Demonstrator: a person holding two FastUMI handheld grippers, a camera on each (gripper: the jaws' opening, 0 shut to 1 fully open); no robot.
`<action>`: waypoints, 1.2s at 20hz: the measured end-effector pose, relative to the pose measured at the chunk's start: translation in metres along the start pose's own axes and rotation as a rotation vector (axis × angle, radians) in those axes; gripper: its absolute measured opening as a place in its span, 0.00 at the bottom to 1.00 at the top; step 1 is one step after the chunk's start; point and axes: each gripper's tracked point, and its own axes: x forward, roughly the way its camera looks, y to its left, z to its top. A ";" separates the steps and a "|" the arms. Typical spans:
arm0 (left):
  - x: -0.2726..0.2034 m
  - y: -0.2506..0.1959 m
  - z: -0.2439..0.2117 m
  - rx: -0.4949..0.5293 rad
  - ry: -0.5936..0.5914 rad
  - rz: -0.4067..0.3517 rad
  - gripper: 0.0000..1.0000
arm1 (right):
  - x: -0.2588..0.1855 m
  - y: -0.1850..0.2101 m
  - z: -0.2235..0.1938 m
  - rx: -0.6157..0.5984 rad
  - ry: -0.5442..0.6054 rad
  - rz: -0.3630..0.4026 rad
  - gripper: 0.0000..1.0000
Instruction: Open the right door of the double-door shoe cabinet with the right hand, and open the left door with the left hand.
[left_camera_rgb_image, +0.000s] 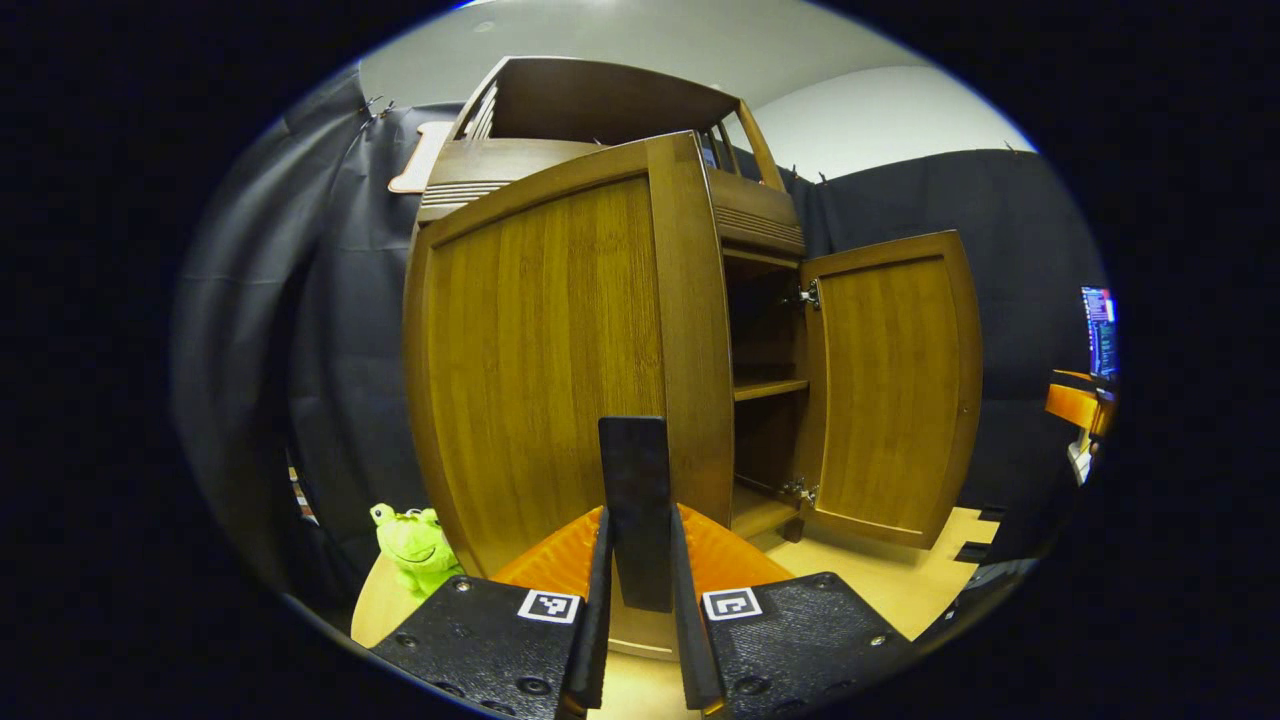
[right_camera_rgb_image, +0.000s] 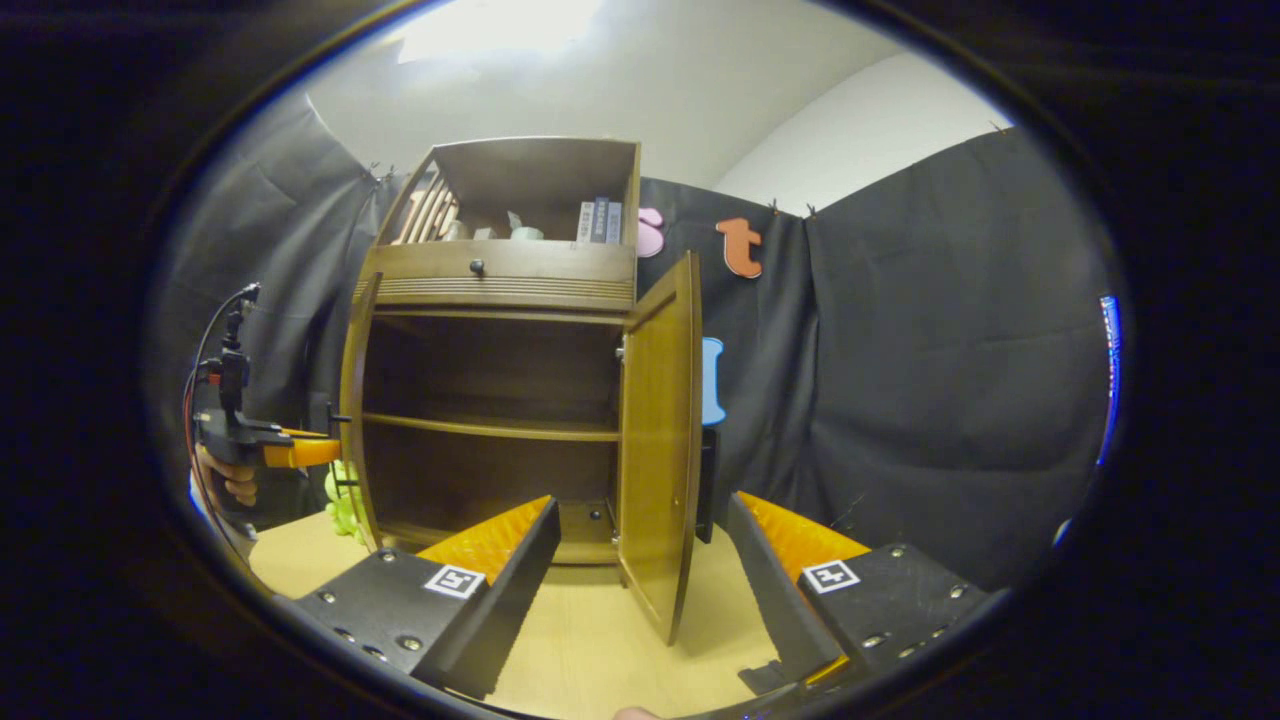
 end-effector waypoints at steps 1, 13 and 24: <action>-0.001 0.000 0.000 0.000 -0.004 0.006 0.31 | 0.002 0.002 -0.001 0.000 0.001 0.002 1.00; -0.004 0.008 0.004 0.010 -0.046 0.081 0.19 | 0.004 0.002 -0.011 -0.008 0.044 0.026 0.98; -0.014 0.027 -0.001 0.019 -0.028 0.171 0.11 | 0.021 0.029 -0.019 -0.021 0.068 0.065 1.00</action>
